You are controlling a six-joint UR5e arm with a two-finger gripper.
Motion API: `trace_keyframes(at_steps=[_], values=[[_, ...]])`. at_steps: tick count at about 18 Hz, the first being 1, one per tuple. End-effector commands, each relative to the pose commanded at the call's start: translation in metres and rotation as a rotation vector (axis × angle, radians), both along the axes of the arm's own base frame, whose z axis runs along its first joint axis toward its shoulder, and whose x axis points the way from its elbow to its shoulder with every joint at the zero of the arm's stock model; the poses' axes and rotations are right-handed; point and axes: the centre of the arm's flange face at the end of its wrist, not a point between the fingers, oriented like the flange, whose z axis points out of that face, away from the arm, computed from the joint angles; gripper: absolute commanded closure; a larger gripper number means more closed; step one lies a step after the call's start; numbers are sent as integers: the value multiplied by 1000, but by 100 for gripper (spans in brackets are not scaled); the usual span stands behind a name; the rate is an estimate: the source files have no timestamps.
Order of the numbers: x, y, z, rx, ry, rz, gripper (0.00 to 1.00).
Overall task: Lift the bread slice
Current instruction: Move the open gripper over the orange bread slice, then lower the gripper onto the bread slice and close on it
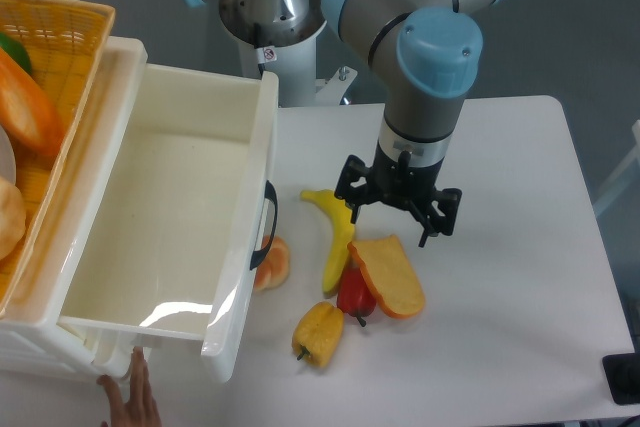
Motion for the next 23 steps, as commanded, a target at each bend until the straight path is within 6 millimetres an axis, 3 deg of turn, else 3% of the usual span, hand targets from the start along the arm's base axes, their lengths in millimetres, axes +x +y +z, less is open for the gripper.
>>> trace_keyframes(at_steps=[9,14,18,23], values=[[-2,7,-10,12,6,-13,0],[7,11,-40,-11,-24,-11,0],[2,12,-90,-48,-69,2,0],[-4,9,-102,-90,-74,104,0]])
